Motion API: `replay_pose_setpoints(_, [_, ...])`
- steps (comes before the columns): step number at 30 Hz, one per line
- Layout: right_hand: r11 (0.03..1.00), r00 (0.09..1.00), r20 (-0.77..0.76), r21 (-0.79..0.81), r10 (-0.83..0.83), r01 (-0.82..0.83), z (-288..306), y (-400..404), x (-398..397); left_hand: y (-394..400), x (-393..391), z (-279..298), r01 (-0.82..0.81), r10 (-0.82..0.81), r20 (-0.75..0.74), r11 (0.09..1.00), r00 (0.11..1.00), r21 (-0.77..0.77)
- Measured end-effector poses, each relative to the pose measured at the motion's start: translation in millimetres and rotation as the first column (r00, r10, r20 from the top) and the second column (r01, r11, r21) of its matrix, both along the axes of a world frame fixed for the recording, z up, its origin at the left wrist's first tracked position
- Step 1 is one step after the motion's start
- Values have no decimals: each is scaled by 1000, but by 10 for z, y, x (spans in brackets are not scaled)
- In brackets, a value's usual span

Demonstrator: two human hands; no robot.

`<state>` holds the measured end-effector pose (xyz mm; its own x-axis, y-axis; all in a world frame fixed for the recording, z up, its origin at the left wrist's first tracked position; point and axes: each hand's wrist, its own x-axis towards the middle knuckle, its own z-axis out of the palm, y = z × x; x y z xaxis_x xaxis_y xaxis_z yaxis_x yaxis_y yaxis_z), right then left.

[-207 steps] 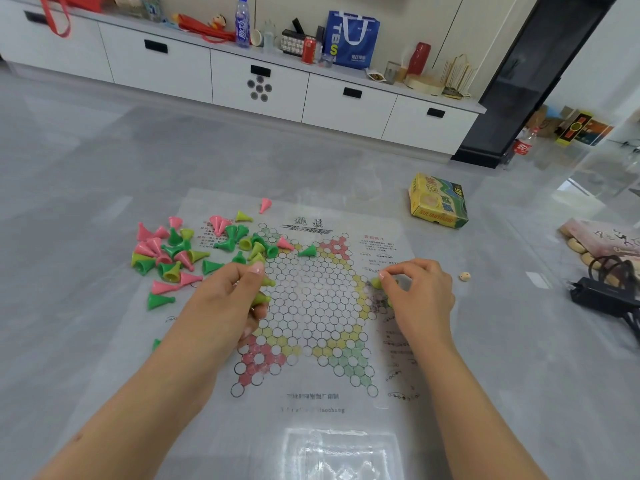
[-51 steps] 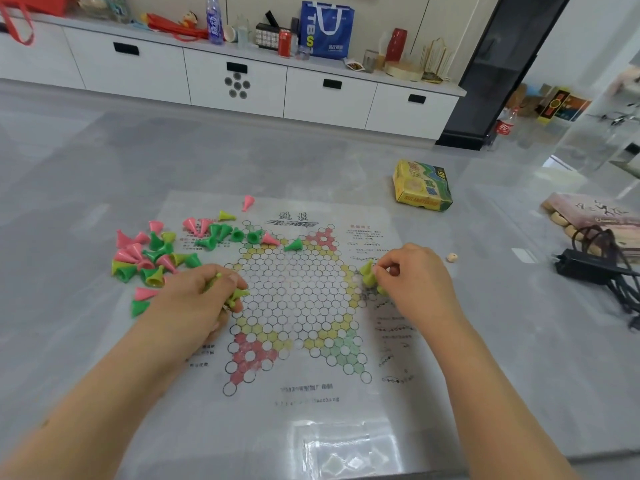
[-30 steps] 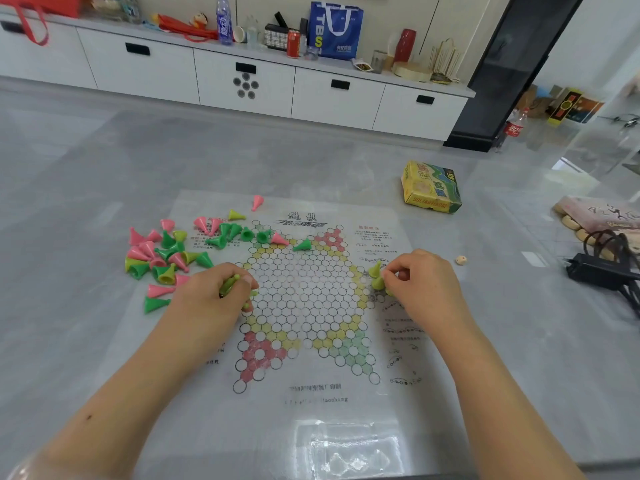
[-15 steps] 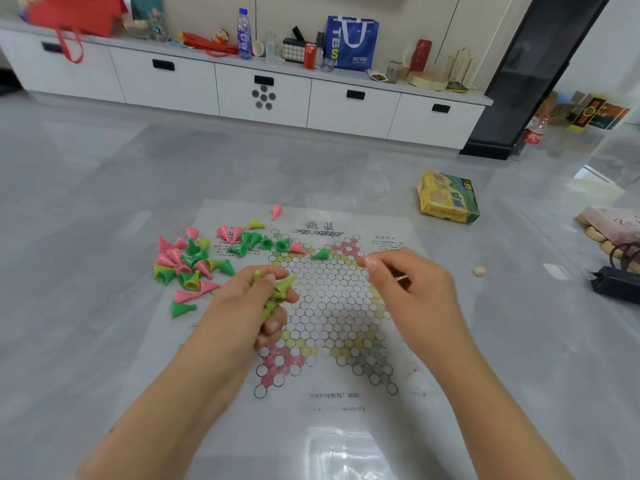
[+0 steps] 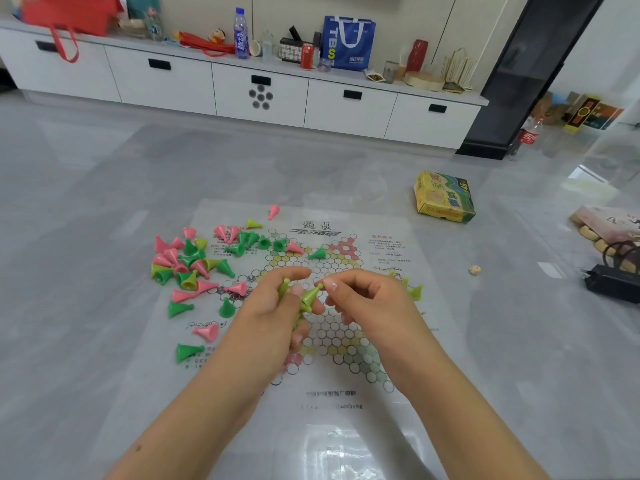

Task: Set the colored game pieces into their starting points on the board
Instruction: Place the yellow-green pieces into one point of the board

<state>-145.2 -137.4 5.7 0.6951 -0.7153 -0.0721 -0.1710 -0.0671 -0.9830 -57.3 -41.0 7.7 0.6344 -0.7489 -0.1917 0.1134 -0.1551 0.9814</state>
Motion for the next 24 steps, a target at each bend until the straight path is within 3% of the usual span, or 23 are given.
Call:
replay_pose_setpoints(9, [998, 999, 27, 51, 29, -30, 5, -39, -34, -21, -27, -28, -34, 33, 35, 999, 999, 14])
replay_pose_setpoints(14, [957, 957, 54, 76, -284, 279, 12, -398, -272, 23, 36, -118, -67, 68, -15, 996, 998, 67])
replay_pose_setpoints(17, [904, 906, -9, -75, -422, 421, -84, -546, -395, 3, 79, -113, -65, 75, -196, 996, 978, 59])
replay_pose_setpoints(20, [885, 907, -76, -266, -414, 382, -132, -601, -430, -56, 95, -91, -126, 131, -424, 991, 896, 38])
replay_pose_setpoints(24, [877, 896, -269, -428, -354, 218, -174, -628, -440, -108, 57, -58, -127, 138, -429, 990, 893, 54])
